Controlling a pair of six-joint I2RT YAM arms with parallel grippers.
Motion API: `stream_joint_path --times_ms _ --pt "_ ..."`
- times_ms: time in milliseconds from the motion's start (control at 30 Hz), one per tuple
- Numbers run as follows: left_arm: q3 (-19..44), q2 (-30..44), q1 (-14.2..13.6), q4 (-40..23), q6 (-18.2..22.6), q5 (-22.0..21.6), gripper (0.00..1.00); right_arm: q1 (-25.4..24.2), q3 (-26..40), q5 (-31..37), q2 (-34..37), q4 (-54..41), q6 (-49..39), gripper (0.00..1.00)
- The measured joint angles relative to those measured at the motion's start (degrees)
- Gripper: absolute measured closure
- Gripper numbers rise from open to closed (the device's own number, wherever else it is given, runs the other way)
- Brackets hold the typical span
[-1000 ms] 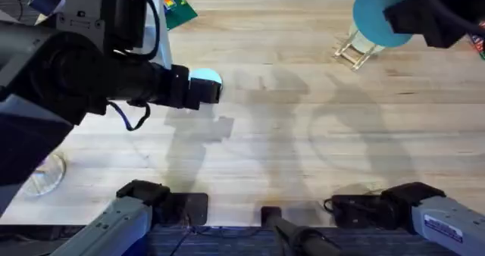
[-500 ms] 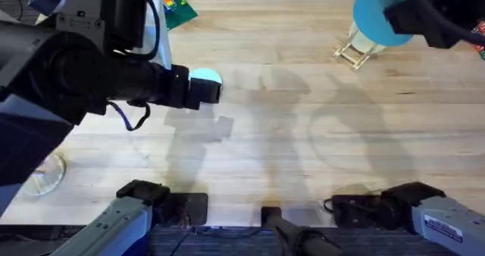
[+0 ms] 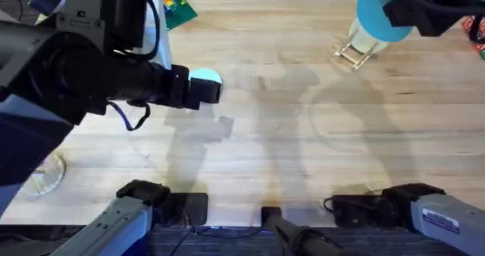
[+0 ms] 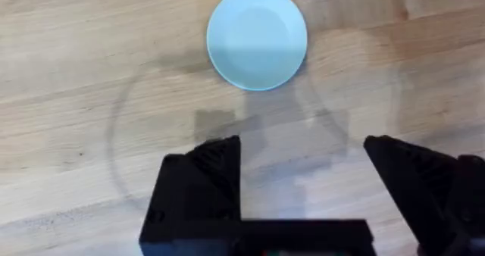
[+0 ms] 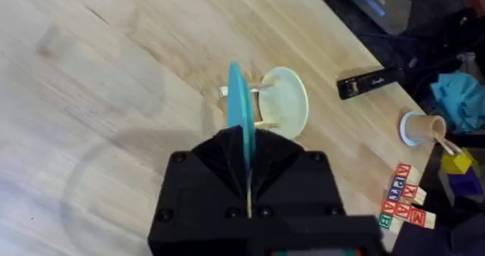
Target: Pick up the plates from the table one by one and place each into a slot on the dish rack.
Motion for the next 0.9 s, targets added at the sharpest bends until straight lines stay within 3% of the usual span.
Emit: stream_joint_path --times_ms 733,900 --pt "0.00 0.02 0.00 0.00 0.00 -0.11 0.007 -6.70 0.00 -3.25 3.62 5.49 -3.93 0.973" --pt "0.00 0.02 0.00 0.00 0.00 -0.11 0.007 -8.32 0.00 -6.61 3.62 5.81 -4.08 0.972"
